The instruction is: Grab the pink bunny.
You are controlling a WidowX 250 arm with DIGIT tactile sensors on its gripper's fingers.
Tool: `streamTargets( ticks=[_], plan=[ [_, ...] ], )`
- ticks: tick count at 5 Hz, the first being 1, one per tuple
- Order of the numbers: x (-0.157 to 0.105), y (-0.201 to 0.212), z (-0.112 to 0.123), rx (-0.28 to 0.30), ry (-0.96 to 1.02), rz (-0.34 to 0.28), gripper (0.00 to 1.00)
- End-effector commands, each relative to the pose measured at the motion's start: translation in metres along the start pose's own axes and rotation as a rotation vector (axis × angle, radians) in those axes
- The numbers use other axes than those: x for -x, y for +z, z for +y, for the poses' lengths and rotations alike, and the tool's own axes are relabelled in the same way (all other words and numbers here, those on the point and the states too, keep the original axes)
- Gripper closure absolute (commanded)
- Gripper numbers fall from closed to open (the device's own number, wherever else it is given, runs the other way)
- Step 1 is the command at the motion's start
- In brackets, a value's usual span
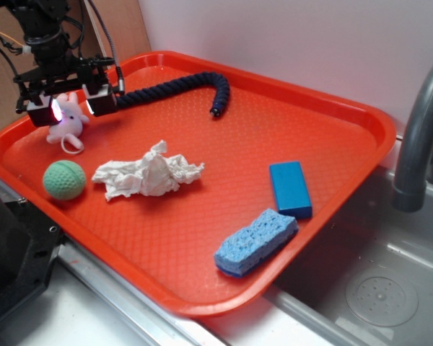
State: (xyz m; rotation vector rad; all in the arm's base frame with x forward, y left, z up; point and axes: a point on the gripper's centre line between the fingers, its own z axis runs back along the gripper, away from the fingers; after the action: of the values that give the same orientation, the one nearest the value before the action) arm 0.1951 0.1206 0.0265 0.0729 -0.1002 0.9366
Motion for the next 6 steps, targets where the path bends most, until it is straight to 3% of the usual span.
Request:
streamTargets(
  ticks=[1, 3, 4, 5, 6],
  plan=[
    [0.010, 0.022, 0.022, -0.046, -0.113, 0.002, 1.00],
    [0.050, 0.125, -0.002, 0.160, -0.483, -0.135, 1.00],
    [0.063, 0.176, -0.013, 0.178, -0.607, -0.146, 1.00],
    [0.066, 0.188, -0.028, 0.175, -0.754, -0.101, 1.00],
    [0.064, 0.183, -0.082, 0.034, -0.778, -0.035, 1.00]
  ],
)
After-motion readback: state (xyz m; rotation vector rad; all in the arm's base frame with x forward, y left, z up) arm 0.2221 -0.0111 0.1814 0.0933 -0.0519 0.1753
